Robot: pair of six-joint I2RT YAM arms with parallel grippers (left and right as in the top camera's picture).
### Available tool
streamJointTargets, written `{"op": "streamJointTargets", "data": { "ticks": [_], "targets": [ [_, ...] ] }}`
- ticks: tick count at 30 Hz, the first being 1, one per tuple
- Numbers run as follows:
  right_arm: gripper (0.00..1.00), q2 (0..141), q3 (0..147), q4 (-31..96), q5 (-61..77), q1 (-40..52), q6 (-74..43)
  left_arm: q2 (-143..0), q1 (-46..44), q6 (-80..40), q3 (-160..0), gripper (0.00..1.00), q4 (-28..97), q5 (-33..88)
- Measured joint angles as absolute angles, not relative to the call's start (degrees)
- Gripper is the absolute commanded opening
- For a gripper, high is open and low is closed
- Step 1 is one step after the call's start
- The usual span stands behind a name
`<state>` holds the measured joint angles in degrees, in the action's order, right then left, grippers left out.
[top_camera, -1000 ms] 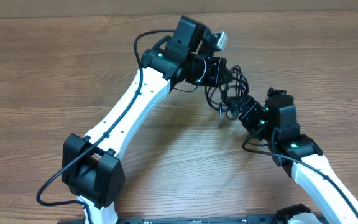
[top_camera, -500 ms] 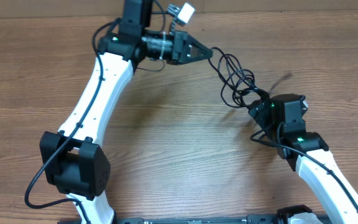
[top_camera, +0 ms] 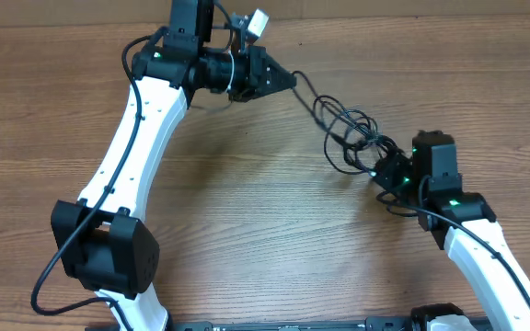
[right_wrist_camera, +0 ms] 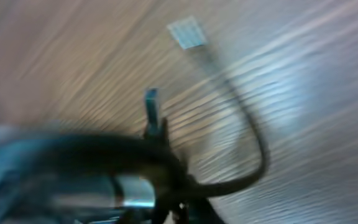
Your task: Untangle cables
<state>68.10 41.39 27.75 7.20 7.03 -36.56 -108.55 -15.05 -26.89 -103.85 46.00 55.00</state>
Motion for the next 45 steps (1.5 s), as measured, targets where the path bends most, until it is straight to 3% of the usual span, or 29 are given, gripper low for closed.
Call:
{"op": "streamJointTargets", "data": {
  "ticks": [5,7,11,12,13,20,27,33,39,43,45],
  "targets": [
    [0.04,65.6,44.2,27.2,24.8,6.6,-28.3,-107.6,-18.9,-26.7,-104.4,0.1,50.7,38.1],
    [0.04,64.4,44.4,26.6,30.8,6.5,-26.2,-107.5,-21.4,-26.0,-104.4,0.18,51.7,32.4],
    [0.04,63.3,44.5,26.7,37.0,6.5,-23.9,-107.5,-26.2,-23.6,-104.5,0.65,53.9,22.0],
    [0.04,63.3,44.5,26.8,37.5,6.5,-23.7,-107.5,-27.5,-23.5,-104.5,0.87,54.9,19.0],
    [0.04,63.3,44.5,27.0,37.6,6.5,-23.7,-107.5,-28.3,-23.2,-104.5,1.0,55.6,17.1],
    [0.09,63.8,44.5,27.0,33.9,6.5,-30.2,-107.4,-29.6,-25.1,-104.6,1.0,58.7,9.1],
    [0.12,67.7,44.5,19.7,32.4,6.5,-39.3,-107.4,-27.3,-27.5,-104.6,0.95,57.2,10.6],
    [0.42,69.7,44.7,17.7,32.3,6.5,-45.9,-107.4,-22.7,-28.2,-104.6,0.89,55.7,15.6],
    [0.58,70.0,44.7,19.2,31.9,6.5,-45.5,-107.4,-18.7,-25.4,-104.6,0.76,55.9,16.6],
    [0.69,70.0,44.7,19.3,30.7,6.0,-43.9,-107.4,-19.8,-20.1,-104.6,0.76,55.9,16.6],
    [0.73,70.0,45.0,20.6,29.8,4.6,-43.1,-107.5,-21.2,-17.5,-104.6,0.68,55.7,16.6]
  ]
}}
